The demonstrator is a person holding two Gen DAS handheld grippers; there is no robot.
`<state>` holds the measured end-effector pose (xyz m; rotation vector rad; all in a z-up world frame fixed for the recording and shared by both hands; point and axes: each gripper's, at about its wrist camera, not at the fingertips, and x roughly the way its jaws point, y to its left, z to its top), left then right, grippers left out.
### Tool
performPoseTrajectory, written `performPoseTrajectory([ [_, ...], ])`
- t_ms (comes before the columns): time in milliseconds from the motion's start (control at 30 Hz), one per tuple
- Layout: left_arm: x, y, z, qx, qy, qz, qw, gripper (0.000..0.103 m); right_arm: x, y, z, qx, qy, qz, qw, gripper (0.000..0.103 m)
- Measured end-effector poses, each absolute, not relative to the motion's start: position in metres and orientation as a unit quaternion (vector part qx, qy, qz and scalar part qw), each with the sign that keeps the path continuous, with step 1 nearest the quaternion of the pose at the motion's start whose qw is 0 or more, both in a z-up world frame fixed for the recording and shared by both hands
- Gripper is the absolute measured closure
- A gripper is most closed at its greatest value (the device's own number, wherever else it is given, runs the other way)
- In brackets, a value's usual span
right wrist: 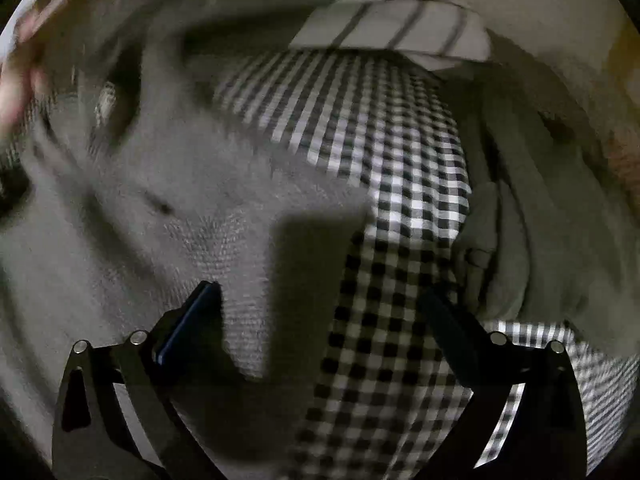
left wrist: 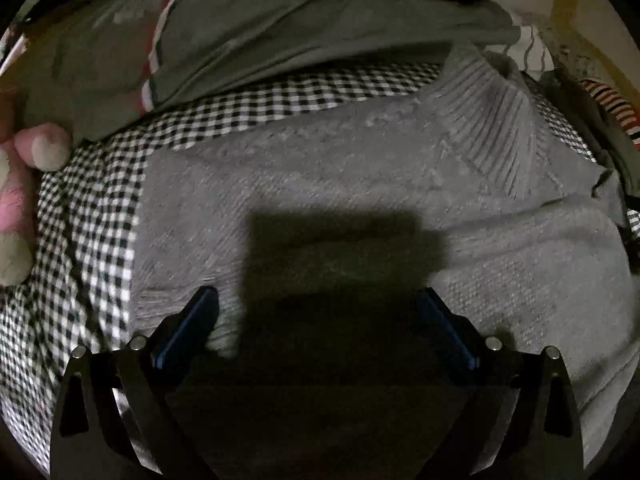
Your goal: Fold large clothes
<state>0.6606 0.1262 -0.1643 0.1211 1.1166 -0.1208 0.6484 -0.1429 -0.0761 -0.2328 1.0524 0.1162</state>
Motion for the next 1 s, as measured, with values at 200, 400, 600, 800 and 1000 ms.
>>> performPoseTrajectory([
  [200, 0.624, 0.108, -0.120, 0.020, 0.485, -0.046, 0.873, 0.006, 0.615, -0.158, -0.030, -0.088, 0.446, -0.020, 0.891, 0.003],
  [400, 0.622, 0.052, -0.153, 0.091, 0.518, -0.068, 0.848, 0.005, 0.578, -0.056, -0.051, -0.164, 0.476, 0.102, 0.858, 0.004],
  [600, 0.612, 0.100, -0.135, 0.016, 0.511, -0.054, 0.858, 0.006, 0.559, -0.115, -0.050, -0.108, 0.492, 0.056, 0.862, 0.003],
  [800, 0.571, 0.068, -0.142, 0.076, 0.496, -0.077, 0.862, 0.005, 0.510, -0.087, -0.027, -0.061, 0.478, 0.129, 0.867, 0.003],
  [1000, 0.527, 0.110, -0.115, 0.001, 0.446, -0.059, 0.893, 0.005, 0.481, -0.115, -0.045, -0.064, 0.482, 0.069, 0.871, 0.003],
])
